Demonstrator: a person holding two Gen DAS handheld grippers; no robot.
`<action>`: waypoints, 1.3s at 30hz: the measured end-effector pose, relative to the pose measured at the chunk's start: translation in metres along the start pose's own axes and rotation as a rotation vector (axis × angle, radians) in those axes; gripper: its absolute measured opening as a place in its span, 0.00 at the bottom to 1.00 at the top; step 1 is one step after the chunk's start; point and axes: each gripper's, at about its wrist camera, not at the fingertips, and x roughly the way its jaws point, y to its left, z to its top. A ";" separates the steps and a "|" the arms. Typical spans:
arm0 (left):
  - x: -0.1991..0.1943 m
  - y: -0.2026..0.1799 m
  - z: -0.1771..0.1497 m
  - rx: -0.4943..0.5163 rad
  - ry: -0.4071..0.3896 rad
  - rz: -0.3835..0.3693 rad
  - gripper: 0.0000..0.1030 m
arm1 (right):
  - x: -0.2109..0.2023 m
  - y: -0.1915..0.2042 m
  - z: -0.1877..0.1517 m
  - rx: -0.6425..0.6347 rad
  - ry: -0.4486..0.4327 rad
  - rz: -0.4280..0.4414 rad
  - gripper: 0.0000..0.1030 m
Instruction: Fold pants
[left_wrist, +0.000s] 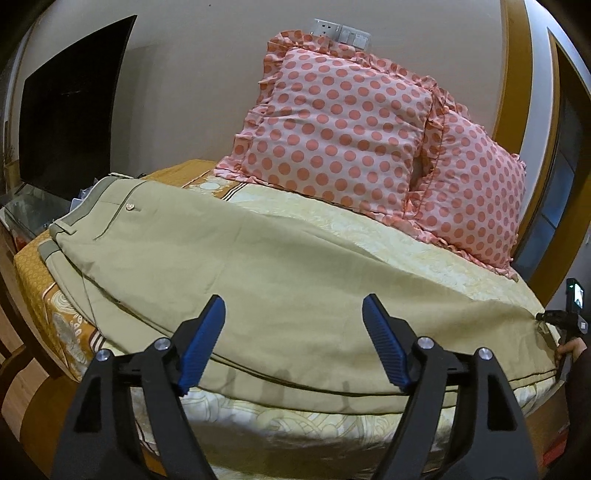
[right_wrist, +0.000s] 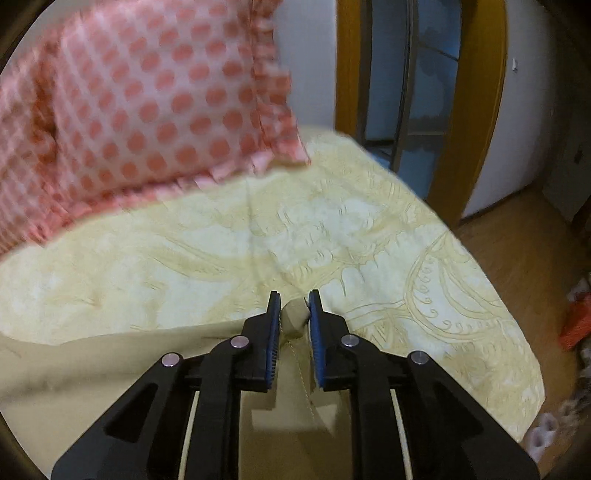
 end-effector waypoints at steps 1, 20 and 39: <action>0.000 0.002 0.000 -0.001 0.001 0.006 0.75 | -0.002 -0.002 -0.003 0.011 -0.007 -0.003 0.19; 0.022 0.033 -0.008 -0.038 0.033 -0.020 0.81 | -0.113 -0.043 -0.167 0.557 -0.186 0.256 0.43; 0.005 0.098 -0.003 -0.236 -0.018 0.062 0.82 | -0.186 0.240 -0.085 -0.168 -0.349 0.771 0.04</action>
